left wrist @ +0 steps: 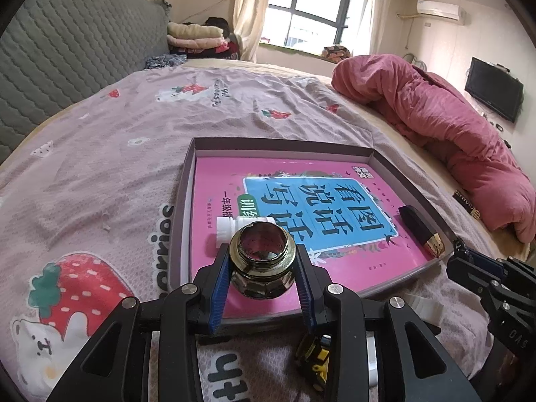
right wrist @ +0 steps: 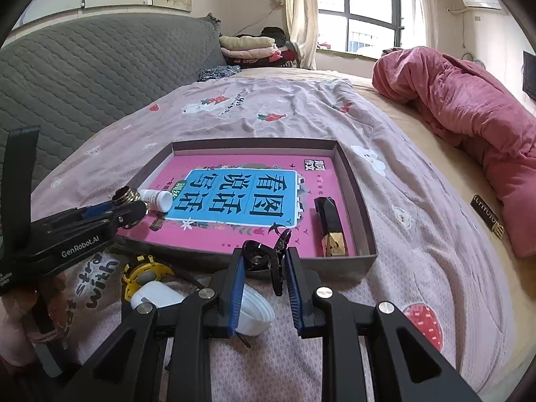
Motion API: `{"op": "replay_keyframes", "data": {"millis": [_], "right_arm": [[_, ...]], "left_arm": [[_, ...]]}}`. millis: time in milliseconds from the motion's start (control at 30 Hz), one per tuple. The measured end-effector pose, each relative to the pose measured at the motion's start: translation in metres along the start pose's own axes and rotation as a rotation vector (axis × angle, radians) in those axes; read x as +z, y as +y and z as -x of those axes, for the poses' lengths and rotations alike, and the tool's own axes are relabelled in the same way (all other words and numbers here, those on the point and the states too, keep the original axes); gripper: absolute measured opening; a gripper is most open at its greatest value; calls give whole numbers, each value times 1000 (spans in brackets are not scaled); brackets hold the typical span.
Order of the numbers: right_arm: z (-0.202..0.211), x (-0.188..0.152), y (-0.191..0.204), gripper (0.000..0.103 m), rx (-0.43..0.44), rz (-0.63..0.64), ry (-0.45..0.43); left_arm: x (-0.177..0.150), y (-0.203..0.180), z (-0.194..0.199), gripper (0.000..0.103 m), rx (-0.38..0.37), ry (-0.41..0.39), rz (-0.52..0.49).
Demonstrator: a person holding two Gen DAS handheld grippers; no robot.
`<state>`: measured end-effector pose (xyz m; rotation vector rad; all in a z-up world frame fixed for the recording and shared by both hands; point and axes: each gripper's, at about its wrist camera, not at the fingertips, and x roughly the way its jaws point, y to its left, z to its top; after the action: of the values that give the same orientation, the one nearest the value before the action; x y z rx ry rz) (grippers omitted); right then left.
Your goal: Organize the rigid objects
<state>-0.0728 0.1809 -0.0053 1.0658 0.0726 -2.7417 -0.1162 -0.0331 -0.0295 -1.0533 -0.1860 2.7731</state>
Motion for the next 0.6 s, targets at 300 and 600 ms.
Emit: {"op": "replay_keyframes", "data": {"millis": [300,600], "right_arm": [[-18,8,2,24,1,-6,21],[-35,16,9,24,7,14,24]], "left_arm": [[-1,7,-17,37,6,46,20],[0,5,-20,37,9,43,1]]}}
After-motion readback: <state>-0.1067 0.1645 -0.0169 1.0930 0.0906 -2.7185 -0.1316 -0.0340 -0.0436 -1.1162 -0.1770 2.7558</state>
